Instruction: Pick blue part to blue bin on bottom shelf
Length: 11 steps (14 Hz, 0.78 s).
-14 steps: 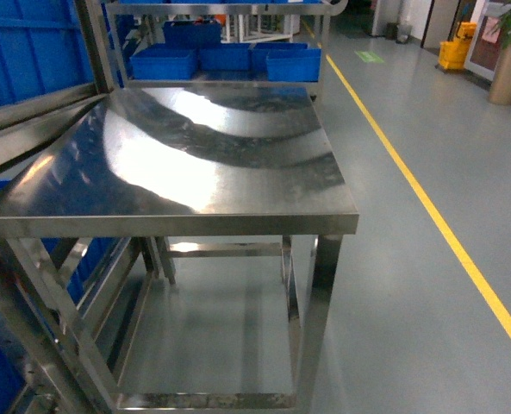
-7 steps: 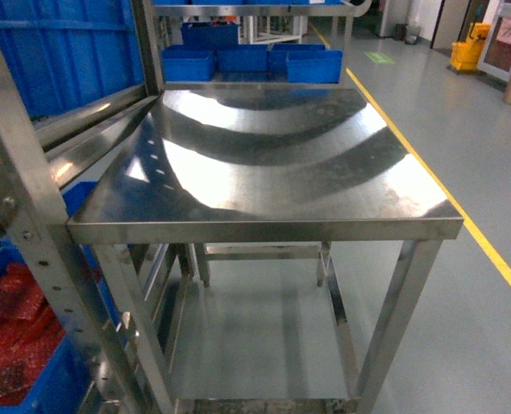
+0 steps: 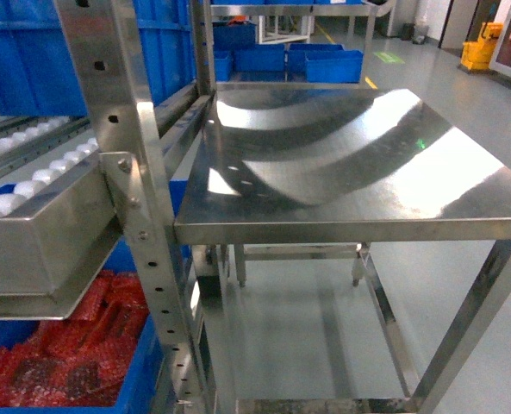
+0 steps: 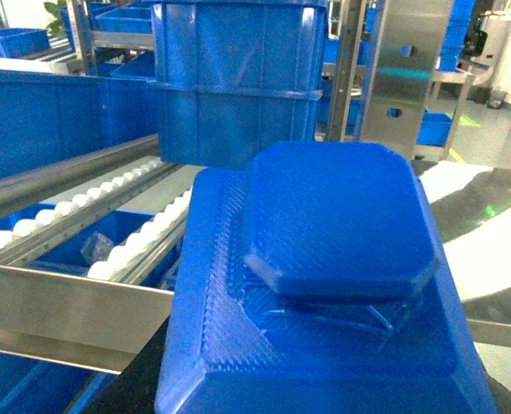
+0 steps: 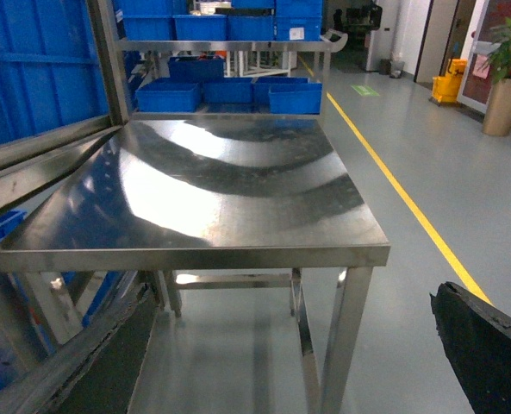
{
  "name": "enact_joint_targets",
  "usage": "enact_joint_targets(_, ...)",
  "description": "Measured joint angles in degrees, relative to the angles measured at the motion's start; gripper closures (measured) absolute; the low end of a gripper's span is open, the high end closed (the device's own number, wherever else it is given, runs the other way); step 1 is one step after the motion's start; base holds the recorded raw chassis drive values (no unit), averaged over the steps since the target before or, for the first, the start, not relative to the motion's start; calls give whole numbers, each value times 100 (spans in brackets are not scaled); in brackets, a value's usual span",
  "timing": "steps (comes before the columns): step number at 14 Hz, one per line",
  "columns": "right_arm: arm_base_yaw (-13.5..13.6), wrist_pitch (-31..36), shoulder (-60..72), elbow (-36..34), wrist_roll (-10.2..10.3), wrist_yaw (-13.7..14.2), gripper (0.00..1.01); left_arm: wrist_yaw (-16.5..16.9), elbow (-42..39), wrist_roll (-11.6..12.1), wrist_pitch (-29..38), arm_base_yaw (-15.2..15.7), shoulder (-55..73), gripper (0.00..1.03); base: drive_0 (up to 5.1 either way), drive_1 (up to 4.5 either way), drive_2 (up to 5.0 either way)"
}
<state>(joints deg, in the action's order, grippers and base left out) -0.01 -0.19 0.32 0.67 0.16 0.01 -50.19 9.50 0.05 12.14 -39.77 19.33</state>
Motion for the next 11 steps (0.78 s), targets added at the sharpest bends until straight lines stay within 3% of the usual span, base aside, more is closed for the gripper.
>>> enact_joint_targets(11,0,-13,0,0,-2,2,3,2,0,2,-9,-4,4,60,-485,155,334)
